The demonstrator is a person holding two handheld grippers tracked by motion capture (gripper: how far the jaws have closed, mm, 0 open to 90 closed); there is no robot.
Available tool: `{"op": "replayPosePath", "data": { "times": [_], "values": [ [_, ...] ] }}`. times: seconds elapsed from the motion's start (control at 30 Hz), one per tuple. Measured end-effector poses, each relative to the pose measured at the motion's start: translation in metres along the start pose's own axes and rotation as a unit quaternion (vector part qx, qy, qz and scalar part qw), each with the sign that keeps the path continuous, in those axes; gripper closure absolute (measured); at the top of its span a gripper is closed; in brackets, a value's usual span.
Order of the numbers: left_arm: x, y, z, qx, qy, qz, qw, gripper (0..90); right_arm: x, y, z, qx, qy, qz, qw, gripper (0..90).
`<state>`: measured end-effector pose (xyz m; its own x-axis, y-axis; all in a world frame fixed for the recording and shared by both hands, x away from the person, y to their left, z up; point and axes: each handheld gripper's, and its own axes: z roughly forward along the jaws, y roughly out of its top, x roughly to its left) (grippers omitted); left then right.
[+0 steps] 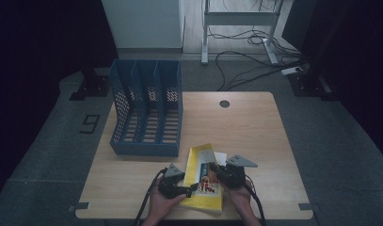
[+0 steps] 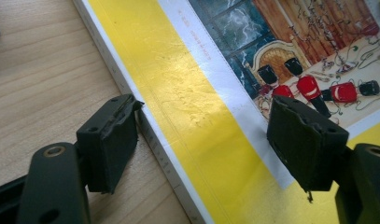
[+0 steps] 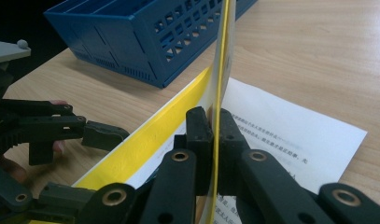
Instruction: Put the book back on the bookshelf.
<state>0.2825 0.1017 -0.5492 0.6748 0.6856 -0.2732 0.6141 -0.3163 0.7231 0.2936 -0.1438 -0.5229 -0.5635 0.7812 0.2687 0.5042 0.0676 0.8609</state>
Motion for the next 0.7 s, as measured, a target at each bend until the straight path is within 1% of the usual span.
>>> {"op": "replayPosePath", "data": {
  "times": [0.1,0.13,0.17,0.2,0.23,0.27,0.33,0.37,0.4,0.43,0.6,0.63,0.7],
  "values": [
    [0.003,0.001,0.000,-0.002,-0.013,-0.008,0.9999,23.1,0.002,0.001,-0.002,-0.007,-0.001,0.000,1.0000,86.6],
    [0.003,0.001,0.000,-0.002,-0.013,-0.008,0.9999,23.1,0.002,0.001,-0.002,-0.007,-0.001,0.000,1.0000,86.6],
    [0.005,0.001,0.000,-0.004,-0.018,-0.010,0.9998,23.1,0.002,0.001,-0.003,-0.010,0.000,0.000,1.0000,86.7],
    [0.005,0.001,0.000,-0.004,-0.018,-0.010,0.9998,23.1,0.002,0.001,-0.003,-0.010,0.000,0.000,1.0000,86.7],
    [0.005,0.002,-0.001,-0.006,-0.024,-0.007,0.9997,22.5,0.003,0.002,-0.004,-0.011,0.006,0.005,0.9999,86.6],
    [0.005,0.002,-0.001,-0.006,-0.024,-0.007,0.9997,22.4,0.003,0.002,-0.004,-0.011,0.006,0.005,0.9999,86.6],
    [0.006,0.004,-0.001,-0.005,-0.034,-0.004,0.9994,22.5,0.004,0.006,-0.008,-0.015,0.013,0.006,0.9998,86.7],
    [0.006,0.004,-0.001,-0.005,-0.034,-0.004,0.9994,22.4,0.004,0.006,-0.008,-0.015,0.013,0.006,0.9998,86.7],
    [0.006,0.005,-0.001,-0.004,-0.039,-0.005,0.9992,22.3,0.006,0.007,-0.010,-0.018,0.012,0.001,0.9998,86.7],
    [0.006,0.005,-0.001,-0.004,-0.039,-0.005,0.9992,22.4,0.006,0.008,-0.010,-0.019,0.011,-0.002,0.9998,86.8],
    [0.006,0.007,-0.002,-0.007,-0.043,-0.008,0.9990,22.7,0.007,0.009,-0.012,-0.023,0.013,-0.001,0.9997,86.8],
    [0.007,0.009,-0.003,-0.008,-0.046,-0.011,0.9988,23.0,0.008,0.010,-0.015,-0.025,0.019,0.004,0.9995,86.9],
    [0.007,0.010,-0.004,-0.012,-0.052,-0.014,0.9985,23.5,0.009,0.011,-0.016,-0.027,0.022,0.002,0.9994,86.8]
  ]
}}
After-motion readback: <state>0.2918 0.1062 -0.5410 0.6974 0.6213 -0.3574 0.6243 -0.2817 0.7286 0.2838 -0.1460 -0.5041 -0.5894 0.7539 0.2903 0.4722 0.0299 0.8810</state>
